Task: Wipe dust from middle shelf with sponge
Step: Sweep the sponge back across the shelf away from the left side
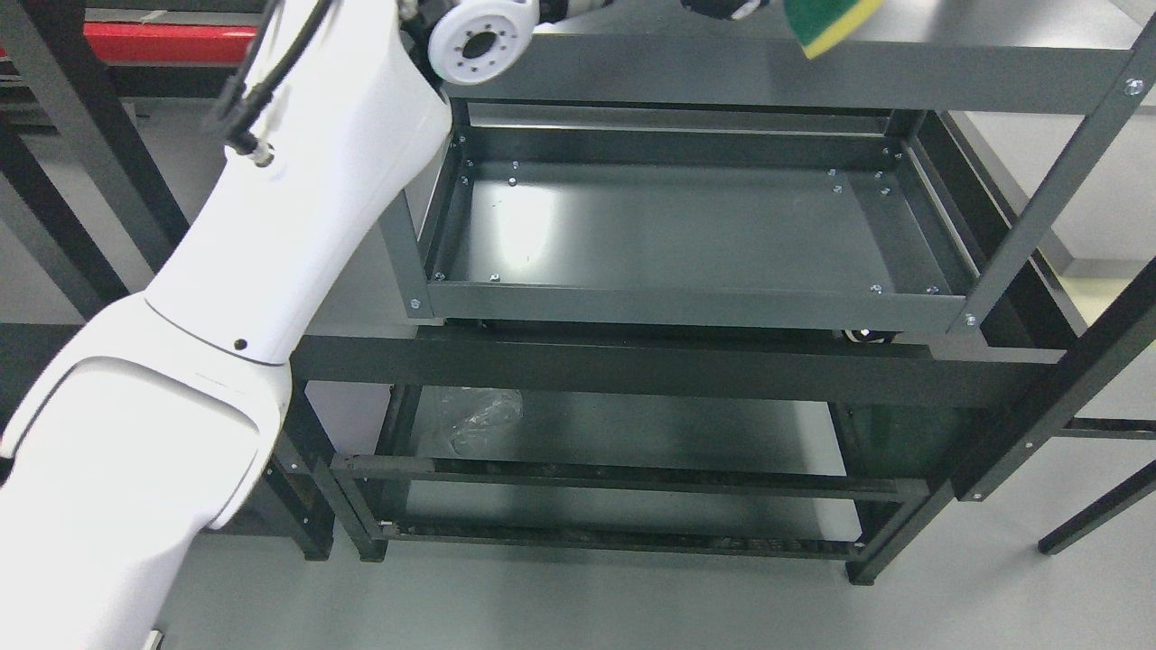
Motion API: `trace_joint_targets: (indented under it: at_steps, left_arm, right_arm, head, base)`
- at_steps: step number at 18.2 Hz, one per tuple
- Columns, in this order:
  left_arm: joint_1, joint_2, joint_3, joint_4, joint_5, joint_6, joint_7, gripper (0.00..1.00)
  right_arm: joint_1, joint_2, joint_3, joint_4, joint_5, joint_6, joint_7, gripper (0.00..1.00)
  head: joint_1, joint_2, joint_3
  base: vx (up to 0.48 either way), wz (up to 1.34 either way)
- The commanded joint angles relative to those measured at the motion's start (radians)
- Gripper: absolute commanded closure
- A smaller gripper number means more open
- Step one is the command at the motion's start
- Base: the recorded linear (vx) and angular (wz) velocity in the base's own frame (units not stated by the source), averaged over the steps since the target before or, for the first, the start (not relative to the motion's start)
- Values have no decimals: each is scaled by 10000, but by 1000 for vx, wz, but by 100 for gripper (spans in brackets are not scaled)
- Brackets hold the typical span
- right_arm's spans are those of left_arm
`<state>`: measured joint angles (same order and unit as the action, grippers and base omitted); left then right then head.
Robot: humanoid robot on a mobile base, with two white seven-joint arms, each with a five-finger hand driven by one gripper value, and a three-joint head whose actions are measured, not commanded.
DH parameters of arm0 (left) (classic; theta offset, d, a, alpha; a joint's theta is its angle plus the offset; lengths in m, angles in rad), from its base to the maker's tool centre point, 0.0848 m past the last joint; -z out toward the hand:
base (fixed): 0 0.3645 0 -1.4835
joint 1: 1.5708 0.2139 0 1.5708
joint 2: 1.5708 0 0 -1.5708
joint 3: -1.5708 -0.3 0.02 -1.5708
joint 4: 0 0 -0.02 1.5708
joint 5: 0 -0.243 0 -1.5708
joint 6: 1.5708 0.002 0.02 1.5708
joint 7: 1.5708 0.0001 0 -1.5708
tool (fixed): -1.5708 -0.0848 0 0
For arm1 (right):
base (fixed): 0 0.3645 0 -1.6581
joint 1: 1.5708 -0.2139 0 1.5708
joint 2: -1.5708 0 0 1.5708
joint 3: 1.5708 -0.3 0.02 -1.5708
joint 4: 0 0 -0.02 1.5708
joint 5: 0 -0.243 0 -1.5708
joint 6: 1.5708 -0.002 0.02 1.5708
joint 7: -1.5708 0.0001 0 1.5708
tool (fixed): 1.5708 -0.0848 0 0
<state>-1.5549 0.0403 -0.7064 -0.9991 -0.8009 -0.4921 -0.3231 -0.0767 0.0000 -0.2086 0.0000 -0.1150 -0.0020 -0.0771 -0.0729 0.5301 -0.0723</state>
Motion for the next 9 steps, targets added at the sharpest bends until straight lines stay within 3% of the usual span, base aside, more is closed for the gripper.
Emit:
trace_joint_targets:
  at_steps: [1, 7, 8, 9]
  left_arm:
    - [-97, -228, -3737, -164, 109, 105, 178, 99]
    - [-5, -228, -1269, -179, 2, -1044, 25, 99]
    - [-5, -85, -901, -210, -14, -1290, -51, 99]
    - [10, 527, -532, -316, -14, -1641, -113, 99]
  right_arm:
    - [0, -175, 0, -175, 0, 726, 50, 0]
    - [0, -175, 0, -175, 0, 726, 50, 0]
    - [0, -175, 0, -175, 0, 726, 50, 0]
    - [0, -175, 0, -175, 0, 726, 50, 0]
  head:
    - [0, 0, 0]
    - [0, -2, 0]
    - [0, -2, 0]
    - [0, -2, 0]
  base:
    - [0, 0]
    - [0, 0]
    - [0, 0]
    - [0, 0]
